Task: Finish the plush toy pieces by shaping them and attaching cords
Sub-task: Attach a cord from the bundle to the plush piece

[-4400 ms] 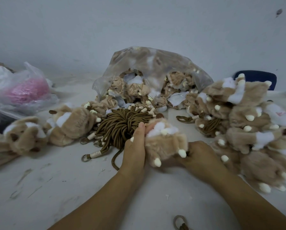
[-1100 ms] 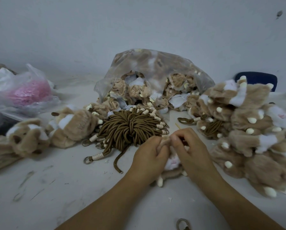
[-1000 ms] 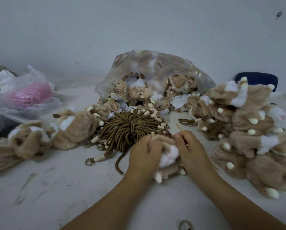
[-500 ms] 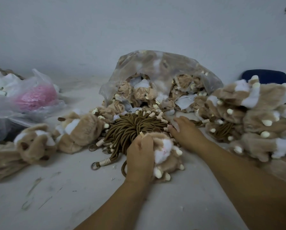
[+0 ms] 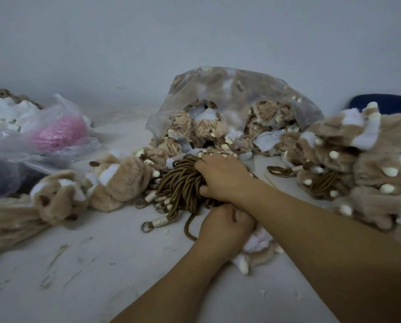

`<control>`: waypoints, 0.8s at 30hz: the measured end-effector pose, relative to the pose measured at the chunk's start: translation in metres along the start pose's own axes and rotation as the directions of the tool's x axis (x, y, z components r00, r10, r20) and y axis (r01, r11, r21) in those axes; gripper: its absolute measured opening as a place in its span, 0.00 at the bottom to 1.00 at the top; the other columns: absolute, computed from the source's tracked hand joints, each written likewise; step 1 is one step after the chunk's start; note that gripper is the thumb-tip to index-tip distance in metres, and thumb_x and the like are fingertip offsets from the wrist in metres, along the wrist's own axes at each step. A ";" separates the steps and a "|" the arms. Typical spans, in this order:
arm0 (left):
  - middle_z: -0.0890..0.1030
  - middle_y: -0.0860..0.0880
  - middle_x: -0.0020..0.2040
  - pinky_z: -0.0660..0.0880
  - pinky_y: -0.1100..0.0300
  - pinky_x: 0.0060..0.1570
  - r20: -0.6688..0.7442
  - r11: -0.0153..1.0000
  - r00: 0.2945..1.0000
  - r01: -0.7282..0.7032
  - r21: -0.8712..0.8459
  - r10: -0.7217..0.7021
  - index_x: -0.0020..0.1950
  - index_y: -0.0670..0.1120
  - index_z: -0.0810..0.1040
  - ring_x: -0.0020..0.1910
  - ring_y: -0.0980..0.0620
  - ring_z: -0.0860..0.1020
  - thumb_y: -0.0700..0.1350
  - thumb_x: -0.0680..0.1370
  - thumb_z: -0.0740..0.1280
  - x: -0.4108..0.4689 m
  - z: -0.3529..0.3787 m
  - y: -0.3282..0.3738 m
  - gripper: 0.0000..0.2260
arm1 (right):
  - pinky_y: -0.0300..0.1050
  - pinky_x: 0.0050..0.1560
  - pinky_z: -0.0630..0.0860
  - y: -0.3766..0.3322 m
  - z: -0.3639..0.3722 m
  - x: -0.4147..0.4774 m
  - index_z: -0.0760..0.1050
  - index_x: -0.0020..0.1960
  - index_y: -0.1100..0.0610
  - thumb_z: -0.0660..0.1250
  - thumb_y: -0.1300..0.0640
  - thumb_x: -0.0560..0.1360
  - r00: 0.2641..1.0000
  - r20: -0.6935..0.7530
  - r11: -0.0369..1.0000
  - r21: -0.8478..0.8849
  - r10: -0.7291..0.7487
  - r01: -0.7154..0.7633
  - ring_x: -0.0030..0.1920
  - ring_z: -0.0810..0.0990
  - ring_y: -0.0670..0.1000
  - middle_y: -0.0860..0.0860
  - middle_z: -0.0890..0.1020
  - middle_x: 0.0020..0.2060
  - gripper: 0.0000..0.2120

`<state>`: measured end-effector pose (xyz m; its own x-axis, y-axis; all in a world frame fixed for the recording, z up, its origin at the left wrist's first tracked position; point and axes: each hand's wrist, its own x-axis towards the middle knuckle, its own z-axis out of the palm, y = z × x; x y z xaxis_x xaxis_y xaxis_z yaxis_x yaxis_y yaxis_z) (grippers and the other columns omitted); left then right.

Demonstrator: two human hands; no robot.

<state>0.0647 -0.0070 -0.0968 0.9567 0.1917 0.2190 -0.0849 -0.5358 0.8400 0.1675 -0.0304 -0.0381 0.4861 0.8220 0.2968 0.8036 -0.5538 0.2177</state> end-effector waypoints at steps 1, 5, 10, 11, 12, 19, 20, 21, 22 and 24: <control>0.76 0.46 0.32 0.69 0.57 0.34 -0.027 1.000 1.000 -0.002 -0.022 0.002 0.36 0.46 0.72 0.29 0.57 0.71 0.56 0.70 0.56 -0.002 0.002 0.001 0.14 | 0.46 0.42 0.67 0.002 0.000 0.001 0.72 0.51 0.55 0.64 0.48 0.74 0.998 -0.029 0.996 0.074 0.058 -0.056 0.50 0.73 0.55 0.51 0.73 0.47 0.12; 0.71 0.55 0.27 0.63 0.60 0.31 -0.038 0.997 0.996 -0.075 0.030 0.076 0.30 0.52 0.65 0.29 0.59 0.68 0.55 0.71 0.57 -0.006 0.003 0.001 0.12 | 0.45 0.34 0.70 0.024 -0.016 0.003 0.73 0.41 0.52 0.64 0.48 0.74 0.871 0.084 0.651 0.630 0.484 -0.423 0.38 0.75 0.51 0.49 0.76 0.37 0.08; 0.72 0.55 0.30 0.65 0.62 0.33 -0.021 0.995 0.996 -0.085 0.061 0.086 0.31 0.53 0.66 0.31 0.58 0.71 0.55 0.71 0.57 -0.007 0.003 0.004 0.11 | 0.43 0.37 0.71 0.061 -0.049 0.007 0.76 0.45 0.54 0.61 0.49 0.77 0.605 0.044 0.228 0.902 0.795 -0.366 0.41 0.77 0.51 0.51 0.79 0.40 0.10; 0.72 0.54 0.30 0.66 0.61 0.33 -0.011 0.995 0.996 -0.084 0.056 0.085 0.31 0.53 0.67 0.32 0.58 0.71 0.55 0.71 0.57 -0.008 0.003 0.005 0.10 | 0.44 0.41 0.74 0.066 -0.056 0.006 0.76 0.47 0.55 0.61 0.50 0.77 0.571 0.030 0.183 0.932 0.820 -0.312 0.43 0.78 0.52 0.52 0.79 0.42 0.09; 0.73 0.54 0.31 0.67 0.61 0.34 -0.001 0.995 0.996 -0.084 0.056 0.084 0.32 0.53 0.68 0.33 0.58 0.72 0.55 0.71 0.57 -0.008 0.002 0.006 0.10 | 0.46 0.44 0.76 0.069 -0.061 0.006 0.75 0.49 0.55 0.61 0.50 0.77 0.549 0.016 0.155 0.952 0.836 -0.263 0.44 0.78 0.51 0.52 0.80 0.43 0.09; 0.72 0.53 0.33 0.67 0.60 0.36 -0.074 0.999 0.996 -0.045 0.014 0.046 0.34 0.52 0.66 0.34 0.57 0.71 0.54 0.71 0.56 -0.007 0.001 0.006 0.09 | 0.38 0.37 0.66 0.055 -0.073 0.008 0.69 0.42 0.51 0.61 0.55 0.74 0.601 -0.488 0.684 0.716 0.633 -0.139 0.41 0.71 0.46 0.49 0.73 0.42 0.02; 0.72 0.53 0.34 0.66 0.60 0.36 -0.110 0.999 0.993 -0.046 0.018 0.047 0.35 0.52 0.65 0.34 0.57 0.71 0.54 0.71 0.55 -0.007 0.001 0.006 0.08 | 0.41 0.39 0.66 0.053 -0.066 0.005 0.71 0.44 0.54 0.62 0.57 0.74 0.721 -0.488 0.785 0.607 0.492 -0.124 0.43 0.70 0.47 0.49 0.72 0.43 0.01; 0.72 0.52 0.35 0.66 0.59 0.36 -0.143 0.999 0.989 -0.042 0.028 0.046 0.35 0.51 0.65 0.35 0.56 0.71 0.54 0.71 0.55 -0.007 0.000 0.005 0.08 | 0.44 0.42 0.67 0.051 -0.055 0.001 0.73 0.47 0.55 0.63 0.58 0.75 0.856 -0.387 0.847 0.522 0.342 -0.102 0.45 0.70 0.48 0.50 0.72 0.44 0.02; 0.71 0.51 0.36 0.65 0.58 0.37 -0.166 0.999 0.985 -0.038 0.039 0.044 0.35 0.50 0.65 0.36 0.55 0.71 0.54 0.71 0.55 -0.006 0.000 0.005 0.09 | 0.46 0.47 0.69 0.050 -0.042 -0.005 0.75 0.49 0.56 0.63 0.58 0.76 0.958 -0.198 0.876 0.475 0.206 -0.090 0.47 0.72 0.49 0.50 0.73 0.46 0.04; 0.71 0.50 0.37 0.67 0.54 0.38 -0.179 0.998 0.983 -0.029 0.052 0.038 0.36 0.49 0.65 0.37 0.53 0.71 0.53 0.71 0.56 -0.005 -0.001 0.005 0.09 | 0.45 0.51 0.71 0.050 -0.018 -0.023 0.77 0.54 0.54 0.64 0.54 0.78 0.983 0.158 0.861 0.484 0.088 -0.155 0.50 0.74 0.50 0.49 0.73 0.49 0.07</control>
<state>0.0593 -0.0099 -0.0935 0.8875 0.3154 0.3359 -0.0979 -0.5833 0.8063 0.1906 -0.0798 -0.0174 0.6028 0.7809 0.1638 0.7832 -0.5399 -0.3085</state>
